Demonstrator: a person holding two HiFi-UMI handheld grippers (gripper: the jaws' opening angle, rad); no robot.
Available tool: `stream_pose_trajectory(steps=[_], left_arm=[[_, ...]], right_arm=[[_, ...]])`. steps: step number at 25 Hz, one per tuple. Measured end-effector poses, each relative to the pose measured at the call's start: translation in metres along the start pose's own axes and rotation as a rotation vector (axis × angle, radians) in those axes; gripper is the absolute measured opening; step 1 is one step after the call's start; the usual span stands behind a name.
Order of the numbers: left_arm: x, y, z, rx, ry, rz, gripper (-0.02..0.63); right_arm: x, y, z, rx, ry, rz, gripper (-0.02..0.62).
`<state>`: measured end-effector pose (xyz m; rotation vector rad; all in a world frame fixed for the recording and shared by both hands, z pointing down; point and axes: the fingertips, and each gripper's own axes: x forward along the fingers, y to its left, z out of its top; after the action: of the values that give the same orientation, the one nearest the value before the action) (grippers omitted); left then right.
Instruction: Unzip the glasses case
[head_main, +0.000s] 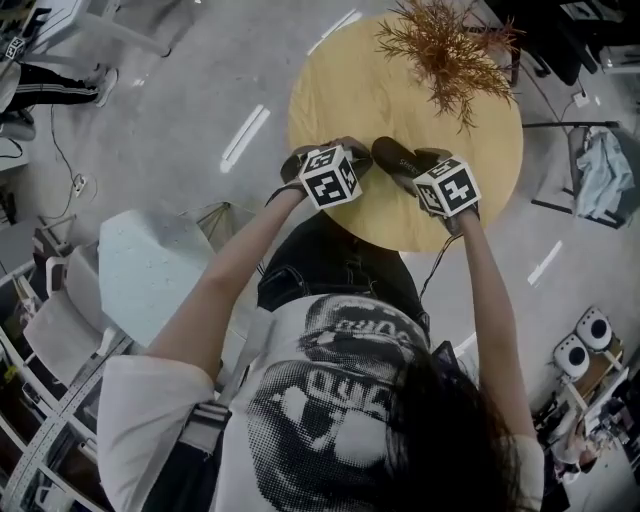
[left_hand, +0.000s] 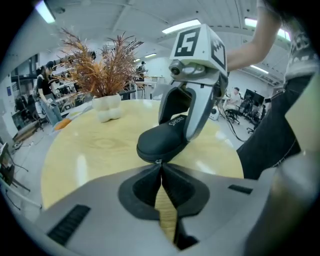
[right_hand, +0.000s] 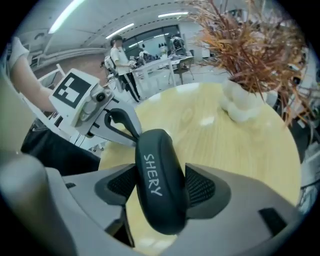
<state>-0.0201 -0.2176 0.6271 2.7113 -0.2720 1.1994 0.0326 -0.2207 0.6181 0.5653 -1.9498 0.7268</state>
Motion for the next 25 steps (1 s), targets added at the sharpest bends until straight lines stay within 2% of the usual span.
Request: stream_pose_trajectory(steps=[3,5,8,12,18,21,25], left_arm=[[0.003,-0.007,0.003,-0.009,0.0,0.002,0.014],[0.005,-0.012,0.003,-0.011,0.003,0.0,0.014],[0.008,-0.017,-0.002,0.003,0.017,-0.003,0.014],[0.008,-0.014,-0.01,0.043,0.049,0.0,0.014],[0.007,-0.008,-0.009,0.079,0.057,0.002,0.014],[0.006,-0.002,-0.008,0.076,0.054,0.021,0.014],[0.006,0.001,-0.005,0.032,0.039,0.048,0.014]], right_arm=[[0.0,0.002,-0.003,0.131,-0.017,-0.079,0.31],[0.001,0.005,-0.004,0.181,-0.029,-0.135,0.31],[0.0,0.01,-0.004,0.13,-0.053,-0.187,0.311],[-0.004,0.017,-0.009,0.05,-0.058,-0.117,0.294],[-0.007,0.023,-0.028,-0.113,0.012,-0.003,0.307],[-0.008,0.023,-0.026,-0.073,-0.001,-0.003,0.301],[-0.007,0.021,-0.021,0.079,-0.082,-0.022,0.29]])
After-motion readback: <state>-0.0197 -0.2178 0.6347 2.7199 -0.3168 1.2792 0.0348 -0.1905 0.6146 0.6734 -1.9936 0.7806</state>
